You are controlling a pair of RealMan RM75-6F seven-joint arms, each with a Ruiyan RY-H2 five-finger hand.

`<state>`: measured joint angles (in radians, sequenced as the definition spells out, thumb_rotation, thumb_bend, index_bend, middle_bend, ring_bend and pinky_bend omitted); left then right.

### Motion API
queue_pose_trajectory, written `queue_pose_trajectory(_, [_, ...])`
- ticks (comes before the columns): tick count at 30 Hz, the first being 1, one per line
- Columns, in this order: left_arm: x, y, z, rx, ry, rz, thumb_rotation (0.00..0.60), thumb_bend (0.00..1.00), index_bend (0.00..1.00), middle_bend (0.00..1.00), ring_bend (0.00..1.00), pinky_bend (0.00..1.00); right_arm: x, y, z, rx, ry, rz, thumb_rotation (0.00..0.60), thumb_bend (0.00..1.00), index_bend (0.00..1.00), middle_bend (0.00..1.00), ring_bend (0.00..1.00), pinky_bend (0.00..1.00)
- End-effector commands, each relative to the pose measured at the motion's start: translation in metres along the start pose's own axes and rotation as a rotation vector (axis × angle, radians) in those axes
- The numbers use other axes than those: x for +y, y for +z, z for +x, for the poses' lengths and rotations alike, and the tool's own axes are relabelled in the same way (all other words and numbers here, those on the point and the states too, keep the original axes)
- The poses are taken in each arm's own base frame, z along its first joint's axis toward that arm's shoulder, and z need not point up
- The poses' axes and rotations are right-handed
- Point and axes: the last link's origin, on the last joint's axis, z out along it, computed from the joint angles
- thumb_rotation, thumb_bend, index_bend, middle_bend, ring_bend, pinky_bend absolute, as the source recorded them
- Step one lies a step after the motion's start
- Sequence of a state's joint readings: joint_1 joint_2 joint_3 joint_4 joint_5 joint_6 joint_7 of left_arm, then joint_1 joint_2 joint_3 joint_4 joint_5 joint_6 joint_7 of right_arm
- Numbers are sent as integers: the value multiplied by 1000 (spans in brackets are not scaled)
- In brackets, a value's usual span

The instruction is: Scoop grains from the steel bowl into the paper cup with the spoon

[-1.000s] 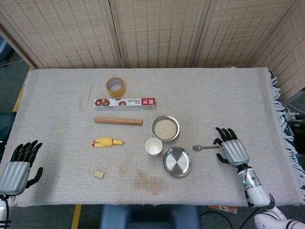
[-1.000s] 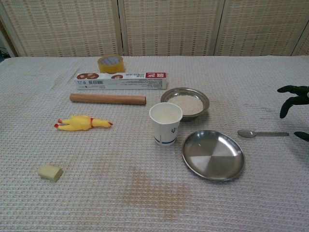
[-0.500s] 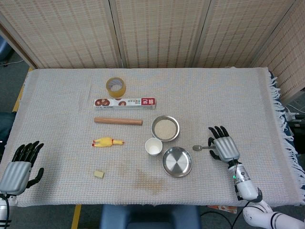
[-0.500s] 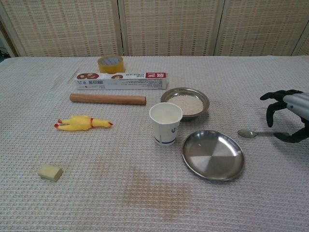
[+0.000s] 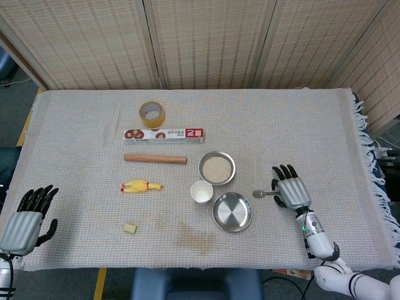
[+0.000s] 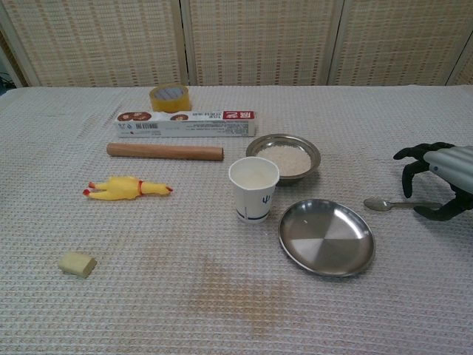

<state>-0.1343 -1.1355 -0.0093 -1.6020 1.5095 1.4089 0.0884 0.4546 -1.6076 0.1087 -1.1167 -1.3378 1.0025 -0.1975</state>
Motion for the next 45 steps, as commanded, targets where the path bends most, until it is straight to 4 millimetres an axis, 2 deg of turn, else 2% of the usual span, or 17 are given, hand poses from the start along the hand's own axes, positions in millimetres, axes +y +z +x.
queue_pose_trajectory(1, [0, 0, 0, 1, -2, -2, 600, 498, 0, 0, 0, 20, -1, 1, 0, 0, 1, 0, 600, 277, 476, 93, 0, 0])
queue_pose_trajectory(38, [-1, 1, -1, -4, -1, -11, 600, 498, 0, 0, 0, 18, -6, 5, -6, -7, 2, -5, 600, 280, 569, 139, 0, 0])
queue_pose_trajectory(41, [-1, 1, 0, -4, -2, -12, 600, 499, 0, 0, 0, 18, -7, 4, -6, 3, 4, -6, 600, 280, 594, 163, 0, 0])
queue_pose_trajectory(45, [-1, 0, 0, -3, -2, -12, 600, 498, 0, 0, 0, 18, -8, 3, -4, 21, 2, -4, 600, 284, 645, 249, 0, 0])
